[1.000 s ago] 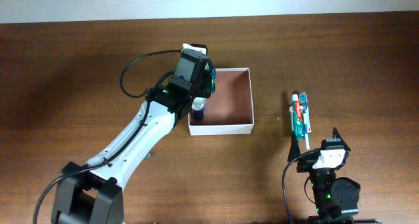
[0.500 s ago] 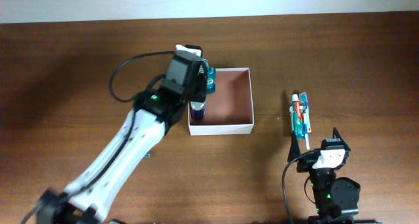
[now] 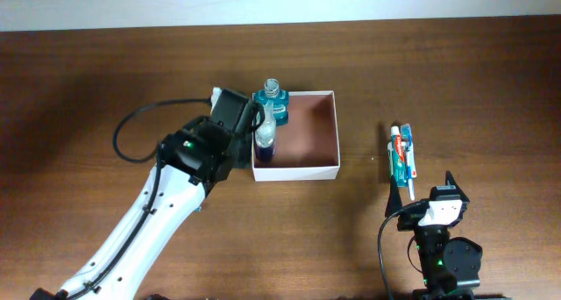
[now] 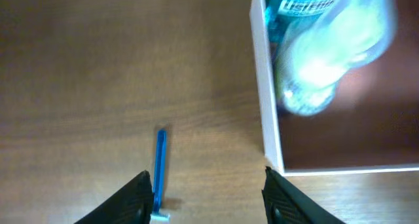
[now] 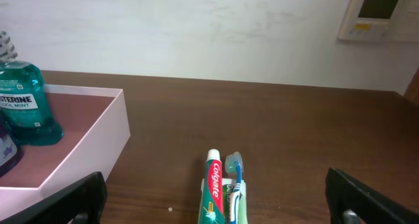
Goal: Pack container
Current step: 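Release the soap bottle and move the left gripper over the blue razor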
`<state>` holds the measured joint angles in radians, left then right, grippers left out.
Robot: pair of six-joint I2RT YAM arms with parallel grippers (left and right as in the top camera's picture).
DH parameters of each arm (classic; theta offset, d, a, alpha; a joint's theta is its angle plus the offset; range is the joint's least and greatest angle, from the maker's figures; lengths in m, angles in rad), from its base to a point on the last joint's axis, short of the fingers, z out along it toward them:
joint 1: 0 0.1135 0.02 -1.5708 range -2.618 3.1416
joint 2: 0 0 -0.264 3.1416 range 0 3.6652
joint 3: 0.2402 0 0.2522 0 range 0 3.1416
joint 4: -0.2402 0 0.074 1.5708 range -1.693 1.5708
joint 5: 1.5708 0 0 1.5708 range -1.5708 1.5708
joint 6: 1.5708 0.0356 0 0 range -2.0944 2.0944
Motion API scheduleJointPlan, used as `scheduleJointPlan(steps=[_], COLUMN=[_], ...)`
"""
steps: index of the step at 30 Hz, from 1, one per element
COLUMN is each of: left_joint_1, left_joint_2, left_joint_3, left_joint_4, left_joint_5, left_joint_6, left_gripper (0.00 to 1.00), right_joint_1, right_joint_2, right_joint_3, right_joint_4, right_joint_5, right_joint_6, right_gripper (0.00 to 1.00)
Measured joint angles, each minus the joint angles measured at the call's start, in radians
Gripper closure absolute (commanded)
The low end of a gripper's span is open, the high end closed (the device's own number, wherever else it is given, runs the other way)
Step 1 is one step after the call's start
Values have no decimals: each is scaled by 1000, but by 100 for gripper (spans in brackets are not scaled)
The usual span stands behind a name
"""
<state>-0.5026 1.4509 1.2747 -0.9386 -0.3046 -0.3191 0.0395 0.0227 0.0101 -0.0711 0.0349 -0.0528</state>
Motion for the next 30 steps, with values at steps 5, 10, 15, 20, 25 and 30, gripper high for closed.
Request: scheduleJointPlan(steps=[5, 10, 15, 20, 25, 30], left_joint_1=[32, 138, 254, 305, 340, 357], left_joint_2=[0, 0, 0, 0, 0, 0], left_joint_3=[-97, -146, -199, -292, -363, -412], left_joint_4=[26, 54, 161, 223, 253, 355], left_joint_5=[9, 82, 218, 280, 279, 277], left_joint_6=[-23, -10, 70, 156, 189, 201], left_gripper=[39, 36, 35, 34, 29, 27], right_joint_1=[0, 0, 0, 0, 0, 0], right_joint_2=[0, 0, 0, 0, 0, 0], right_joint_3=[0, 0, 0, 0, 0, 0], right_joint_4=[0, 0, 0, 0, 0, 0], right_joint_5=[0, 0, 0, 0, 0, 0], right_joint_6=[0, 0, 0, 0, 0, 0], right_gripper=[1, 1, 1, 1, 1, 1])
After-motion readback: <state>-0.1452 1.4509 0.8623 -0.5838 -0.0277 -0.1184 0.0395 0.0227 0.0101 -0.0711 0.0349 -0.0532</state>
